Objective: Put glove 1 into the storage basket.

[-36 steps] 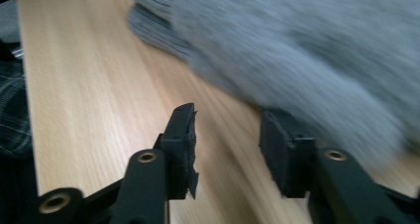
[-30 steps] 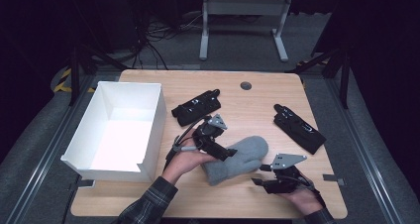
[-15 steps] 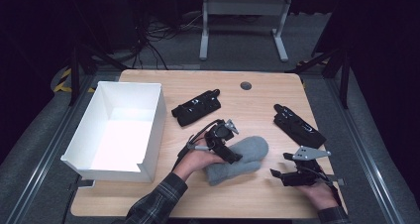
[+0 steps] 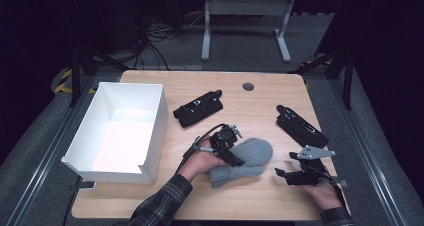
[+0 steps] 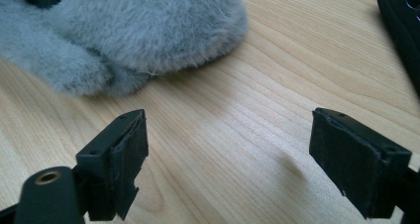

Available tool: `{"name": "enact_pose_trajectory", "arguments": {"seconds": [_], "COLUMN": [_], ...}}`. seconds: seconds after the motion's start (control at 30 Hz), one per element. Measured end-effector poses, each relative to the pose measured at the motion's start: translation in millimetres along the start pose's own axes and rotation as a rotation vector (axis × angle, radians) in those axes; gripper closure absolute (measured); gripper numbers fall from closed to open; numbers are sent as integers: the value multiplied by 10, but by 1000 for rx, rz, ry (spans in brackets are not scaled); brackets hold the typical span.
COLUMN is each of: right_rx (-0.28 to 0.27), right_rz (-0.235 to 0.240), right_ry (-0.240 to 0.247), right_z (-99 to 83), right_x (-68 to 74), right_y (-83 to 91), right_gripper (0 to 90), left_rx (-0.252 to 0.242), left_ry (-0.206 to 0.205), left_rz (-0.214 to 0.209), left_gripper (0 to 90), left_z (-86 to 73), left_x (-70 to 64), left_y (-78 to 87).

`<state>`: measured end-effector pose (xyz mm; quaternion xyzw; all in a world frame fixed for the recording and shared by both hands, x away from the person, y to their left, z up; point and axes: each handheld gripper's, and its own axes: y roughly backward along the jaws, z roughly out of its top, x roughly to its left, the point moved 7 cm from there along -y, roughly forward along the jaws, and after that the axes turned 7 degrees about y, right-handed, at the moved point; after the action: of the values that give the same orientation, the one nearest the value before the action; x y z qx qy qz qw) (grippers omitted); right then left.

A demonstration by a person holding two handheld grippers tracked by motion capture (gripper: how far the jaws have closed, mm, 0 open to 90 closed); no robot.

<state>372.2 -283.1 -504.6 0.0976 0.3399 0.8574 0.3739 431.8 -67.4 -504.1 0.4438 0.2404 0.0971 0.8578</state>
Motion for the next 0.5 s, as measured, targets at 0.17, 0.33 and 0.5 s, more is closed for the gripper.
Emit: {"name": "enact_pose_trajectory", "arguments": {"seconds": [0.17, 0.33, 0.5], "right_rx": [7, -3, 7], "right_rz": [-1, -12, -17], "right_ry": [0, 0, -5], "right_z": [-17, -16, -35], "right_x": [-12, -22, -21], "right_y": [-19, -31, -55], "right_gripper": [153, 144, 141], "left_rx": [14, 46, 50], "left_ry": [-13, 1, 10], "left_rz": [-85, -134, -174], "left_gripper": [385, 544, 683], "left_z": [-16, -35, -38], "left_x": [-54, -100, -131], "left_y": [0, 5, 39]}}
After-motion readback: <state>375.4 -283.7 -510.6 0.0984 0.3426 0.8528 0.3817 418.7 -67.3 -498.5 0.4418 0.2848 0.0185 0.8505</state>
